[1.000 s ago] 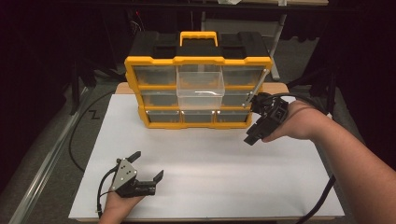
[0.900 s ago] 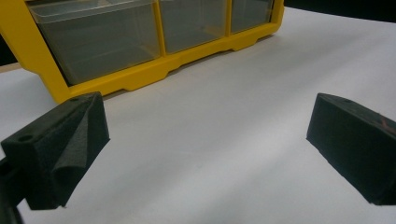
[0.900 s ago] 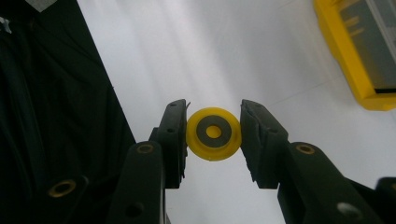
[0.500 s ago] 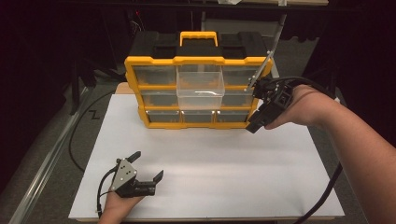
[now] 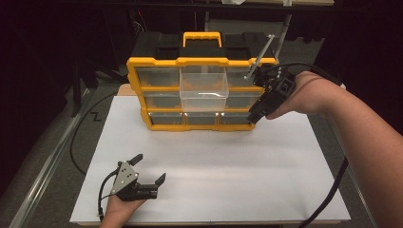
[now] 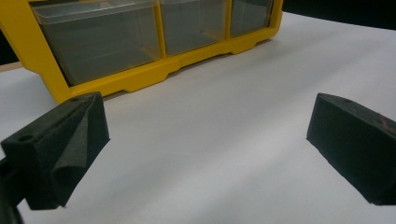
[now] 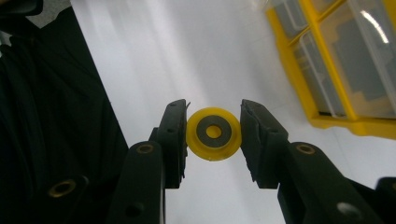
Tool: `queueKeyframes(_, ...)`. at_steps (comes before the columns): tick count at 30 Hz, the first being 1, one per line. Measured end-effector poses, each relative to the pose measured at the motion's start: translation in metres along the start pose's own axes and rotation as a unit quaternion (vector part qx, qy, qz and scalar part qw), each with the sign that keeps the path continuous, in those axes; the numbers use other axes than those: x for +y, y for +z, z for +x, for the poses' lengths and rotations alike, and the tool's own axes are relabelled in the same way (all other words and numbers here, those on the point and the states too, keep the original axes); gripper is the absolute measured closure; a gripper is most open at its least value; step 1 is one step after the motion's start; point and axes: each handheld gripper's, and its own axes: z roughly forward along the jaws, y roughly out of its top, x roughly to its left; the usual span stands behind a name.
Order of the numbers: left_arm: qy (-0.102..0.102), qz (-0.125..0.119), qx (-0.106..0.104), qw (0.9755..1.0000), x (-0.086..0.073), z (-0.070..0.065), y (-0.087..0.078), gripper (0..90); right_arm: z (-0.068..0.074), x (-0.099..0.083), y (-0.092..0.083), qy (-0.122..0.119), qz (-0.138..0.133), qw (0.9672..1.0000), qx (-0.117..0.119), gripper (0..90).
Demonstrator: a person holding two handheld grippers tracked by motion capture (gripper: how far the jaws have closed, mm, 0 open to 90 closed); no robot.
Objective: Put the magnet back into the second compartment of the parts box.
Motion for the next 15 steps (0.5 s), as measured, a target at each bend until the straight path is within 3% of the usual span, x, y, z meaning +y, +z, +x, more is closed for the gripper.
queueKeyframes(15, 0.001, 0.000, -0.001, 1.0000, 0.000, 0.000, 0.000, 0.2, -0.001, 0.031, -0.020, -0.012, -0.001, 0.9999, -0.007, 64.7)
